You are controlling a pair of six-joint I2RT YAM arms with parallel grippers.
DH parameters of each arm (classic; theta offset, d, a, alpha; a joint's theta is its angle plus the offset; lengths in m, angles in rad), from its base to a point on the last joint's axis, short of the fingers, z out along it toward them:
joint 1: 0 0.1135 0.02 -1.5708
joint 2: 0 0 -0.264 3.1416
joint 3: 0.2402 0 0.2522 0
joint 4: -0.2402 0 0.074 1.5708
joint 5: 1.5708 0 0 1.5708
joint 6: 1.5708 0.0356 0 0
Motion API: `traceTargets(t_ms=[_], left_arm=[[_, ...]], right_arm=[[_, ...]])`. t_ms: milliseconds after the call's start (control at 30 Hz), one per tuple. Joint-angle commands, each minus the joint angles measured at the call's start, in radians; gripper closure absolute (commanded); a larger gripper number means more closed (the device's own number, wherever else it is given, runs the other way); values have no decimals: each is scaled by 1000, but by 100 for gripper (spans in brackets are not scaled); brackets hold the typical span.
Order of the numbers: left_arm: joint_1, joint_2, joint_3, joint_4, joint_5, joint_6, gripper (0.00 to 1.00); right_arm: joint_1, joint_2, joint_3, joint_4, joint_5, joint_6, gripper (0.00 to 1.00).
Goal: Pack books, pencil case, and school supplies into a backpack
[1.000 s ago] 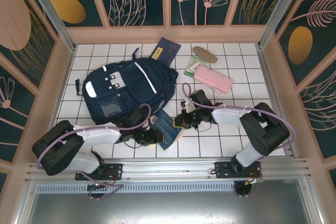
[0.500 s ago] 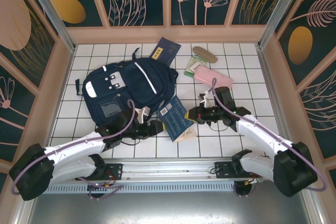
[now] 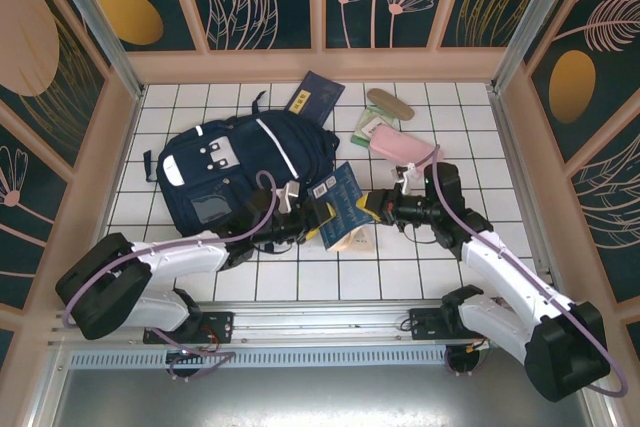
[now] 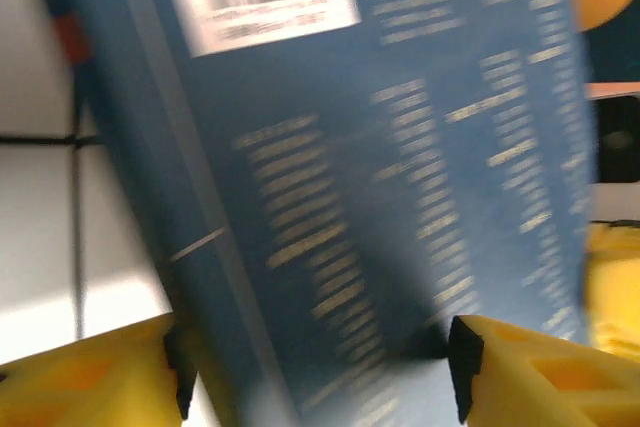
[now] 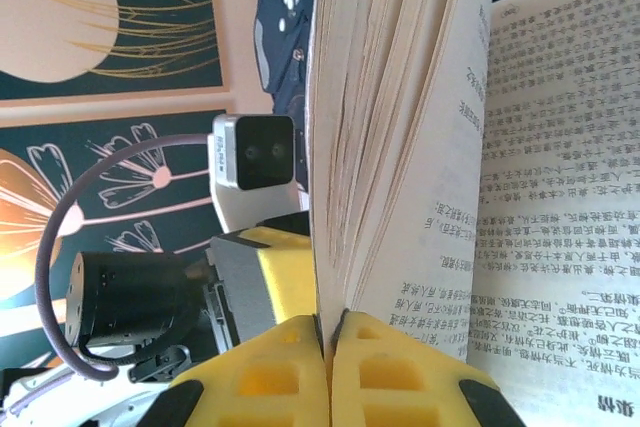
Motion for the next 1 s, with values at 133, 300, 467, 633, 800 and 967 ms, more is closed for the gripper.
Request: traceTargets(t_ms=[133,300,467,633,800,967], left_arm=[[4,-1,41,234,-41,-27,67],[6,-45,111,117,-37,103,92],[10,-131,286,-318,-68,520,100],[10,-150,465,-745,-195,1026,100],[4,-175,497,-850,-271,1304,100],[0,-231,504,-908,-274,1539,100]], right_arm=[[-5,-90,-62,134,11,109,100],[-5,-97,-50,54,59,42,100],[-4,-80,106,-258,250,-234,55],[-4,-50,295,-467,433,-545,36],[6,-164,324,-387,395,-804,38],[106,-362,265,-286,468,-1165,33]])
